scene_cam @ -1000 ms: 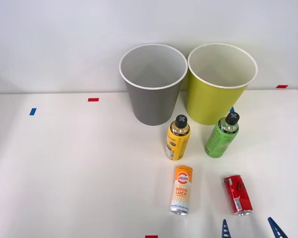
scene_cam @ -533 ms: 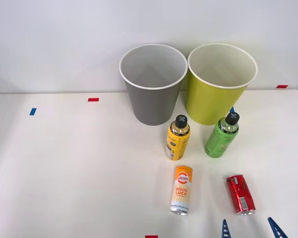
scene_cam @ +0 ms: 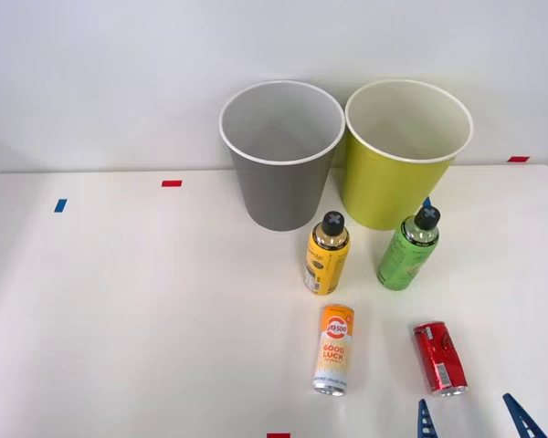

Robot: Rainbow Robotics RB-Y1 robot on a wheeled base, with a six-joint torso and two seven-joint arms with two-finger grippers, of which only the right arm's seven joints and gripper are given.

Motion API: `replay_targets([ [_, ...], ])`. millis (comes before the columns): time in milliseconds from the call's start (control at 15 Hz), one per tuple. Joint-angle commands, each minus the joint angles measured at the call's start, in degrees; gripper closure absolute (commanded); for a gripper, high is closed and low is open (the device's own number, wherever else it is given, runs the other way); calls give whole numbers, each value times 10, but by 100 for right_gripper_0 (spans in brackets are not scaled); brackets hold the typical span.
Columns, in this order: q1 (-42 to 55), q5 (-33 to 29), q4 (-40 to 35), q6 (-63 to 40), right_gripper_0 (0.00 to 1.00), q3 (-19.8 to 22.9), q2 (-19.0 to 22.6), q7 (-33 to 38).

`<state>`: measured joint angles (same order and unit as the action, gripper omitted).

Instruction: Put cans in the gray bin, plastic bottles in the light green bin

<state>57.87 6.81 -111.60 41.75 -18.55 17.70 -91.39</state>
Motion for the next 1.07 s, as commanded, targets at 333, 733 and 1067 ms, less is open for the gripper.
replay_targets([
  [333, -24, 48, -226, -326, 0, 60, 81, -22],
  [733, -90, 36, -357, -637, 0, 99, 96, 84],
  [1067, -167, -118, -384, -936, 0, 66, 120, 215],
])
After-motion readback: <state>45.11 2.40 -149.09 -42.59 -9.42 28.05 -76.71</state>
